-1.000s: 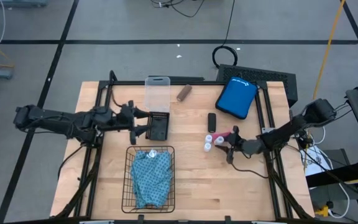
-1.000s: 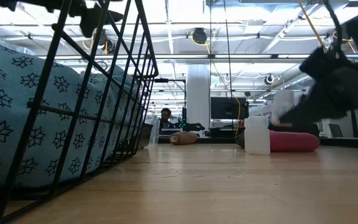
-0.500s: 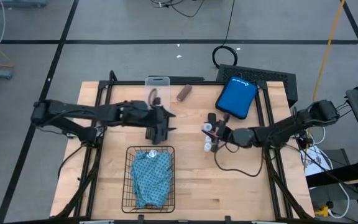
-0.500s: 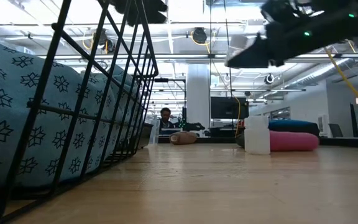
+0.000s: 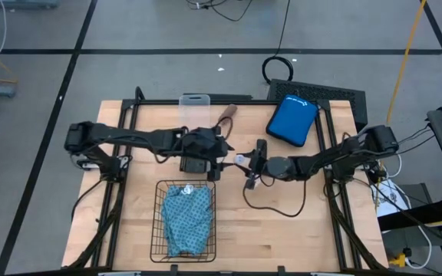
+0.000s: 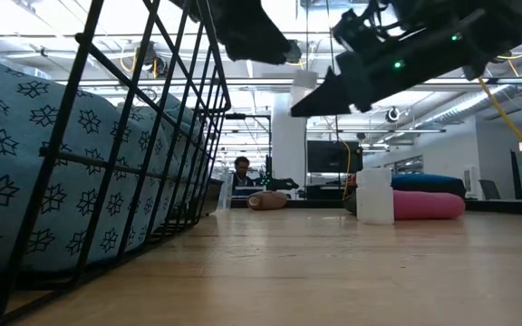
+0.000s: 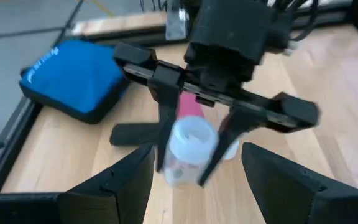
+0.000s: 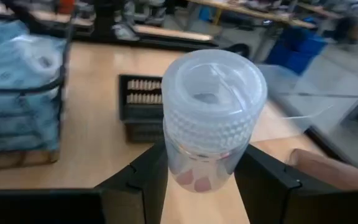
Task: Pick & place medical supplies in basket/bin
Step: Put the bottom right white pill bottle into the black bin
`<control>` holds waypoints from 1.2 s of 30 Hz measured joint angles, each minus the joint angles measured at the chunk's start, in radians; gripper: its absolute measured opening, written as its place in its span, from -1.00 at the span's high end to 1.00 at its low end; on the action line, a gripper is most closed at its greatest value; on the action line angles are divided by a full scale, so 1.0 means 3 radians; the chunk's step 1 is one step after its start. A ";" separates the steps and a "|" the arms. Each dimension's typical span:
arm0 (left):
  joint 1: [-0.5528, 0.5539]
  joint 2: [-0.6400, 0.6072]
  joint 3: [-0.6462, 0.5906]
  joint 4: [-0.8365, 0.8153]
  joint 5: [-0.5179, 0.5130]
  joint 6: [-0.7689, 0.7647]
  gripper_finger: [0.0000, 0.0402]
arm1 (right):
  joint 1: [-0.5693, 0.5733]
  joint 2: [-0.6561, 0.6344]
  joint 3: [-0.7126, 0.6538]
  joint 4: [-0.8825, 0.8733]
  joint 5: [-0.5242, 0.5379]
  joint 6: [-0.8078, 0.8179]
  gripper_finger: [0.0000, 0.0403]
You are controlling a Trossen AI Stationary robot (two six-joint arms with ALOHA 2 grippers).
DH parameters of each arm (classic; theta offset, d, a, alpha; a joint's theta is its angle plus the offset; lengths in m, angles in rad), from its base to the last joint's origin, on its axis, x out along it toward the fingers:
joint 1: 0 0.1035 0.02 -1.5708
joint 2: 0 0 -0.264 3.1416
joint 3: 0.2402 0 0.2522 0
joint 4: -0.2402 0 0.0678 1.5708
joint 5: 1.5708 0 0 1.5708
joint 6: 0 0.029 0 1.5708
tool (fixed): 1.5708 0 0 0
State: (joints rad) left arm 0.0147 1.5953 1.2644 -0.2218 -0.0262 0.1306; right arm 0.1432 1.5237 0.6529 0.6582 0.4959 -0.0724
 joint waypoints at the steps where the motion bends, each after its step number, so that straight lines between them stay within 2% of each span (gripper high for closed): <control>1: 0.0000 0.0044 0.0057 -0.0096 -0.0001 0.0012 -0.26 | -0.0003 0.0021 0.0003 -0.0018 -0.0016 -0.0001 0.23; 5: -0.0011 0.0230 0.0370 -0.0507 -0.0001 0.0025 -0.26 | -0.0015 0.0080 0.0039 0.0025 -0.0015 -0.0003 0.23; 10: -0.0047 0.0446 0.0594 -0.0678 0.0006 0.0219 -0.26 | -0.0048 0.0091 0.0036 0.0116 -0.0153 0.0000 0.21; 28: -0.0006 0.0569 0.0619 -0.0613 0.0005 0.0255 -0.24 | -0.0065 0.0091 0.0036 0.0126 -0.0353 0.0000 0.23; 31: -0.0006 0.0569 0.0619 -0.0616 0.0004 0.0248 -0.12 | -0.0065 0.0091 0.0036 0.0121 -0.0354 0.0001 0.22; 36: -0.0008 0.0569 0.0619 -0.0592 0.0002 0.0234 0.26 | -0.0066 0.0089 0.0036 0.0114 -0.0348 0.0010 0.21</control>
State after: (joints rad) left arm 0.0122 1.7660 1.4502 -0.3994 -0.0257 0.2008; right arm 0.1234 1.5505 0.6636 0.6926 0.3913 -0.0695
